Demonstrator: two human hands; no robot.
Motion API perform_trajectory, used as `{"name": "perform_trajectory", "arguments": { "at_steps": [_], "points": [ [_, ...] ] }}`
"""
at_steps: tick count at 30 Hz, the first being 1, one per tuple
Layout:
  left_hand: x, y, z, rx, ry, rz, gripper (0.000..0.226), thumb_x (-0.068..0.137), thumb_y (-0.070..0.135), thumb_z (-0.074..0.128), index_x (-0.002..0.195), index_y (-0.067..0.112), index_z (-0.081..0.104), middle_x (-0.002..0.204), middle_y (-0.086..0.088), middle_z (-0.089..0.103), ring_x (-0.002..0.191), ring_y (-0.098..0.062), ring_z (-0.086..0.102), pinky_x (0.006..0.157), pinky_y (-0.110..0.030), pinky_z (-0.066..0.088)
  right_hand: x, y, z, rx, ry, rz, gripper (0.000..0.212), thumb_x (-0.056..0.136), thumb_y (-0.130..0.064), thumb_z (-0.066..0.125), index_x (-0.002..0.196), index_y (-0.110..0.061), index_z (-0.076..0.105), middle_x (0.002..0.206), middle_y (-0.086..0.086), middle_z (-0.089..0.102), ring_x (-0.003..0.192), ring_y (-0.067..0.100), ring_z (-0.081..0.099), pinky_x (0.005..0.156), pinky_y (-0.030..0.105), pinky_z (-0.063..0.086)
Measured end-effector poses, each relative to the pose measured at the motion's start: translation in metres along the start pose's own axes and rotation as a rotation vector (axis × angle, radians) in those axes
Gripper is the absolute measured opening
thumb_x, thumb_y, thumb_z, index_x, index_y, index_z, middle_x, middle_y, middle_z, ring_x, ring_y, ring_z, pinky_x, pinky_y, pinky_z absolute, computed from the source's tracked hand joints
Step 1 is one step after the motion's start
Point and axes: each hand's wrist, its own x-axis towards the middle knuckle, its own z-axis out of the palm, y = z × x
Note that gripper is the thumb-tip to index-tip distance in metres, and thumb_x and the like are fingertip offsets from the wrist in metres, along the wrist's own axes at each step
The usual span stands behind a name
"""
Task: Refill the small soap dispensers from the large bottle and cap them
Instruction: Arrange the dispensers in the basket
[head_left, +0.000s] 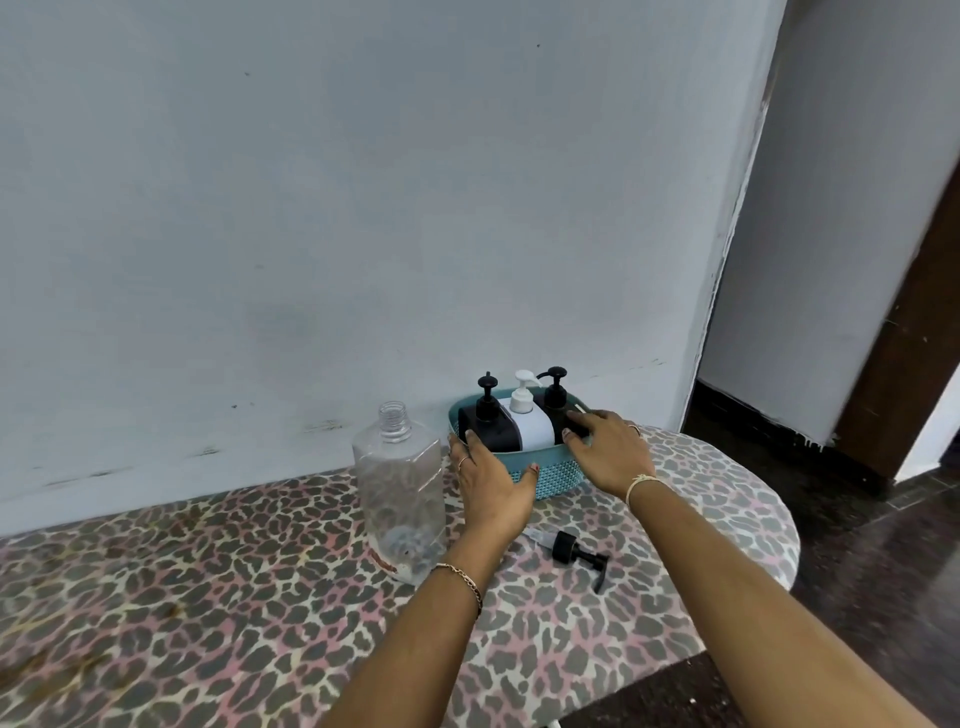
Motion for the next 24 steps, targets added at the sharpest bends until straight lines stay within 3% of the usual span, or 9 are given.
{"name": "perform_trajectory", "arguments": {
  "at_steps": [5, 8, 12, 16, 21, 24],
  "points": [
    [-0.031, -0.009, -0.007, -0.11, -0.006, 0.079, 0.079, 0.093, 0.026, 0.06, 0.152, 0.012, 0.01, 0.161, -0.005, 0.011, 0.148, -0.02, 0.012, 0.121, -0.036, 0.014, -0.043, 0.0, 0.01, 0.142, 0.139, 0.005, 0.043, 0.095, -0.031, 0.051, 0.135, -0.018, 0.049, 0.138, 0.008, 0.048, 0.126, 0.027, 0.047, 0.104, 0.038, 0.036],
    [-0.054, -0.017, -0.01, -0.175, -0.01, 0.117, 0.074, 0.093, 0.025, 0.06, 0.152, 0.018, 0.016, 0.158, 0.002, 0.022, 0.145, -0.015, 0.023, 0.119, -0.035, 0.021, -0.068, 0.001, 0.02, 0.2, 0.178, 0.032, 0.042, 0.095, -0.034, 0.053, 0.134, -0.017, 0.049, 0.135, 0.009, 0.05, 0.122, 0.027, 0.05, 0.101, 0.039, 0.039],
    [-0.082, -0.028, -0.017, -0.319, -0.03, 0.177, 0.06, 0.091, 0.011, 0.062, 0.142, 0.024, 0.033, 0.142, 0.011, 0.046, 0.131, -0.002, 0.041, 0.113, -0.029, 0.033, -0.092, 0.009, 0.039, 0.209, 0.008, 0.053, 0.054, 0.093, -0.045, 0.052, 0.139, -0.02, 0.043, 0.14, 0.006, 0.05, 0.128, 0.025, 0.048, 0.106, 0.044, 0.039],
    [-0.099, -0.035, -0.032, -0.376, 0.055, 0.186, 0.052, 0.089, 0.005, 0.061, 0.133, 0.025, 0.042, 0.127, 0.013, 0.056, 0.119, 0.0, 0.051, 0.1, -0.015, 0.042, -0.103, 0.013, 0.054, 0.081, -0.149, 0.049, 0.068, 0.089, -0.054, 0.053, 0.147, -0.024, 0.033, 0.141, 0.005, 0.051, 0.128, 0.026, 0.049, 0.105, 0.047, 0.04],
    [-0.108, -0.044, -0.064, -0.359, 0.169, 0.177, 0.046, 0.089, 0.002, 0.06, 0.127, 0.024, 0.046, 0.115, 0.013, 0.059, 0.107, 0.002, 0.055, 0.083, -0.005, 0.044, -0.111, 0.006, 0.056, -0.104, -0.05, 0.049, 0.044, 0.093, -0.045, 0.054, 0.132, -0.025, 0.047, 0.128, 0.001, 0.061, 0.117, 0.025, 0.056, 0.1, 0.044, 0.042],
    [-0.108, -0.051, -0.081, -0.35, 0.239, 0.154, 0.042, 0.088, 0.003, 0.061, 0.121, 0.025, 0.048, 0.109, 0.009, 0.058, 0.098, -0.001, 0.057, 0.076, -0.004, 0.047, -0.116, -0.003, 0.056, -0.069, -0.006, 0.07, 0.035, 0.091, -0.039, 0.059, 0.121, -0.022, 0.052, 0.118, 0.003, 0.064, 0.11, 0.025, 0.059, 0.097, 0.042, 0.044]
  ]
}}
